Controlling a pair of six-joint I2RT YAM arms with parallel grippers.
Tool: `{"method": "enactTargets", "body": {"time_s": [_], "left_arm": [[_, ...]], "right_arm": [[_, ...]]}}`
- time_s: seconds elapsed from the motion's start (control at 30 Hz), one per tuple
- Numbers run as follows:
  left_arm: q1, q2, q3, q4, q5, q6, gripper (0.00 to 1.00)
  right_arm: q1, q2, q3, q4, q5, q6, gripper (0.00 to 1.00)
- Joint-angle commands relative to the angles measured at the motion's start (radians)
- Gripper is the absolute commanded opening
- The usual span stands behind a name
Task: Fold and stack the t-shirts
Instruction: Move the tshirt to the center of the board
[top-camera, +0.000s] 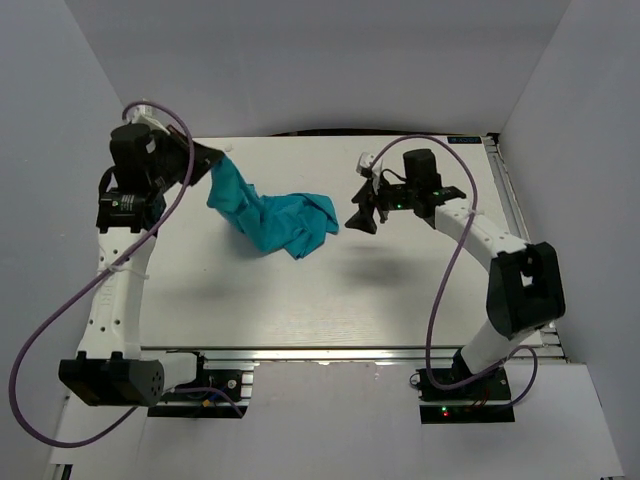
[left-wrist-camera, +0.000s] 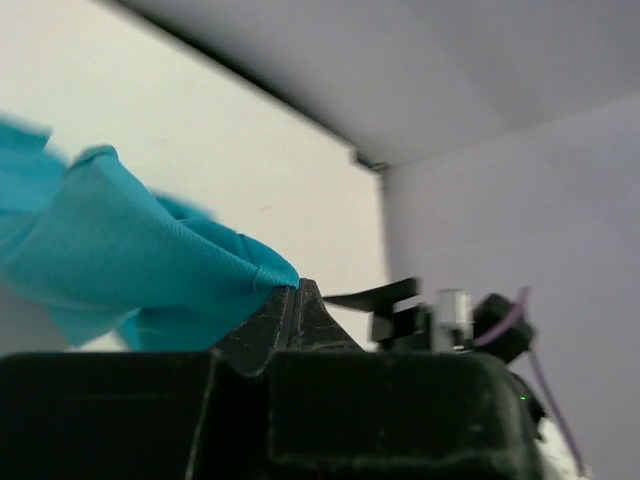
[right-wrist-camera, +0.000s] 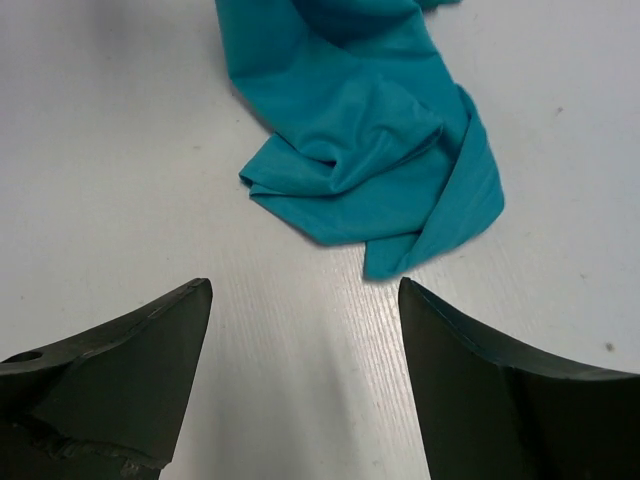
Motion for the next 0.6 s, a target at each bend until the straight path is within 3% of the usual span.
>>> {"method": "enactTargets", "body": {"time_s": [0.0,0.2,0.4,0.57], "left_arm": [[0.001,-0.002,-0.103,-0.102,-0.171,0.084,0.00],[0.010,-0.040,-0.200,-0.165,-0.379,0.123,0.00],[0.010,-0.081,-0.252,-0.166,-0.419,0.109,0.00],[0.010,-0.101,-0.260,-0.188,-0.436,0.105,0.00]], "right_arm": [[0.029,0.096,0.095,-0.080,-0.035,-0.024,0.81],[0.090,0.205,0.162,-0.111,-0.029,-0.028,0.80],[0.132,0.349,0.270,-0.024,0.000,0.035,0.80],[0.144,0.531,0.460,0.034,0.081,0.292,0.74]]}}
